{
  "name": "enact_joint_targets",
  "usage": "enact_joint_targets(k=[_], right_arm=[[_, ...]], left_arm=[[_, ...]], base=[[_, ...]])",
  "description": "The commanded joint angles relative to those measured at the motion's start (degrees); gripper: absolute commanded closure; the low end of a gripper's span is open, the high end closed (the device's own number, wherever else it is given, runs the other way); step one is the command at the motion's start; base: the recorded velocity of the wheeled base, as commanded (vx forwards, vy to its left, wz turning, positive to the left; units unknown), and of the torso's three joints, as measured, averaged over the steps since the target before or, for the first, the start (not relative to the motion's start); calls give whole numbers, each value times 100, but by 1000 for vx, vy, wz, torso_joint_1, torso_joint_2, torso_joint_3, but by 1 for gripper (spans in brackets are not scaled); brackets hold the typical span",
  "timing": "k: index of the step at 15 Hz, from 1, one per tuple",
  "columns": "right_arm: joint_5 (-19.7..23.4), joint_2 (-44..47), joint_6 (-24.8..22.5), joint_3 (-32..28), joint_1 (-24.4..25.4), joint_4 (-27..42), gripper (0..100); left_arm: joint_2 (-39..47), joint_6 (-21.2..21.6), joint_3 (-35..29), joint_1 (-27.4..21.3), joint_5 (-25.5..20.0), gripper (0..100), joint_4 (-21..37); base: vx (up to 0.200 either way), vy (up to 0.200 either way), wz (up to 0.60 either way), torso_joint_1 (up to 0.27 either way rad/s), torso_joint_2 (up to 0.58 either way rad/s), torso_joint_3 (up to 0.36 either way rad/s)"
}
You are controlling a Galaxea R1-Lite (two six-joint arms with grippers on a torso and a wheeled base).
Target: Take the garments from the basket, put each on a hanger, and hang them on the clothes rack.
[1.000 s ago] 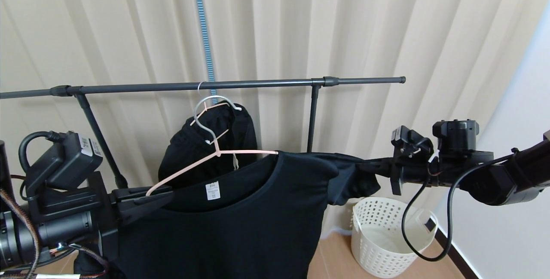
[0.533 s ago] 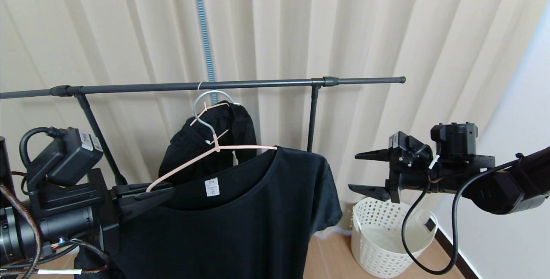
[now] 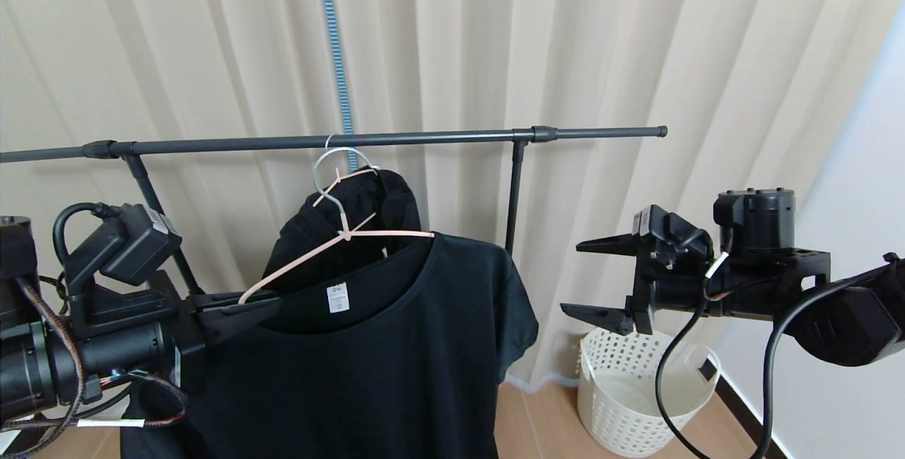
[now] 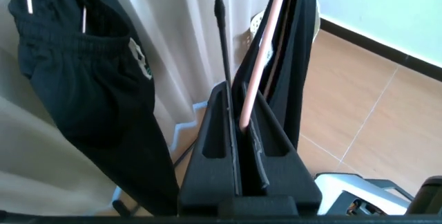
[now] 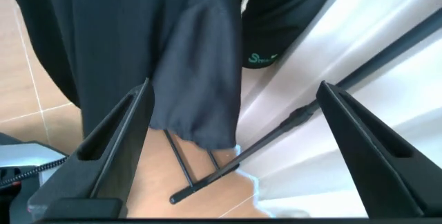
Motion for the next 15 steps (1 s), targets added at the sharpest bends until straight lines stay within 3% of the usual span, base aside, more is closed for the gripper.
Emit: enact_joint_targets(k=[1, 2, 5, 8, 11, 13, 15], right_arm=[[-143, -320, 292, -12, 237, -19, 0], [-318, -470, 705, -21, 334, -45, 0], [-890, -724, 1338, -91, 518, -63, 0], [-1013, -777, 1391, -170, 527, -54, 0], [-1083, -786, 1391, -196, 527, -54, 0], [-1443, -1023, 1382, -109, 554, -45, 0], [-1461, -1190, 1382, -65, 633, -45, 0]], left_arm=[[141, -100, -55, 6, 76, 100, -4], [150, -311, -152, -3, 172, 100, 5], [361, -531, -293, -135, 533, 100, 5], [546, -970, -767, -364, 1148, 100, 49], [1003, -1111, -1356, -689, 1895, 100, 295], [1258, -1497, -1857, -1023, 2458, 100, 568], [1451, -1761, -2376, -1313, 2897, 100, 1060]], base=[[0, 0, 0, 0, 0, 0], [0, 0, 0, 0, 0, 0], [0, 0, 0, 0, 0, 0], [0, 0, 0, 0, 0, 0], [0, 0, 0, 0, 0, 0], [0, 0, 0, 0, 0, 0], [0, 0, 0, 0, 0, 0]])
